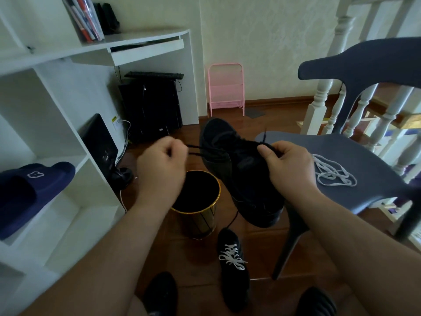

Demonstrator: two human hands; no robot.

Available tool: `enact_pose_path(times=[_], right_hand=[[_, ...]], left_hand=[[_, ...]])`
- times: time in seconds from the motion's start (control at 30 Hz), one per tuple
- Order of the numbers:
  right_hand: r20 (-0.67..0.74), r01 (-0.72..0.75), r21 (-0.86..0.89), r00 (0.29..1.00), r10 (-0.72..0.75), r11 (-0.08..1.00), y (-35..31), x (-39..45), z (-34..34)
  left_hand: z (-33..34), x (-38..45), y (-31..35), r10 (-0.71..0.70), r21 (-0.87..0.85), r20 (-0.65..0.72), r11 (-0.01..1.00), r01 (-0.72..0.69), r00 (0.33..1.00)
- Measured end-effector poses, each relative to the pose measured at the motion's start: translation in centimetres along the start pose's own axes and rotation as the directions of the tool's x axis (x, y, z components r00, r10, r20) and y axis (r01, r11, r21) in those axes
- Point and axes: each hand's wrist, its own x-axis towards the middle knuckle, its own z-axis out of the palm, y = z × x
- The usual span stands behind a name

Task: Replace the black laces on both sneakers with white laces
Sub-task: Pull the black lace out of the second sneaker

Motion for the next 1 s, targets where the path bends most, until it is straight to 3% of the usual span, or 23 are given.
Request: enact_pose_path(times=[0.03,0.1,0.2,0.37,0.5,0.67,0.8,0.87,1.0], right_hand=[[-0.007,-0.005,0.012,1.0,0.005,1.0,0.1,0.0,-0.2],[-0.014,-0.006,0.036,1.0,0.007,0.999,0.1,-0.1,-0.3],[-0.005,0.008,0.066,1.0,-0.008,0.998,0.0,-0.5,-0.1],[0.002,0.055,0.077,0.998,-0.055,0.996,-0.8,-1.0,0.0],[0.007,0.071,0.094,0.997,-0.072,0.993,-1.3,-1.3,0.3],[0.007,0.088,0.096,0.996,-0.089,0.992,-1.3,-1.6,0.4],[0.009,0.092,0.081,0.996,-0.093,0.992,-1.1,-1.4,0.1],[0.016,0.087,0.056,0.996,-0.088,0.995,-1.0,-1.2,-0.1],[-0.053,0.026,0.085,0.998,-0.022,0.996,-0.7,-0.5,-0.9]], left_hand=[[-0.5,0.3,0.0,-0.076,-0.039,-0.074,0.997,0.073,0.994],[-0.9,0.6,-0.5,-0.15,-0.049,-0.077,0.988,0.147,0.986],[-0.6,0.7,-1.7,-0.142,0.036,0.105,0.99,0.139,0.984],[1.1,-0.5,-0.4,0.003,-0.081,0.201,0.997,0.014,0.98],[2.4,-1.5,0.2,0.169,0.209,0.293,0.949,-0.235,0.941],[3.0,-1.3,0.5,0.131,0.162,0.383,0.965,-0.206,0.914],[2.5,-0.6,0.4,0.106,0.226,0.455,0.947,-0.23,0.884],[2.2,-0.2,0.2,0.105,0.295,0.439,0.921,-0.254,0.892],[0.7,0.9,-0.3,0.064,0.348,0.225,0.927,-0.142,0.972]])
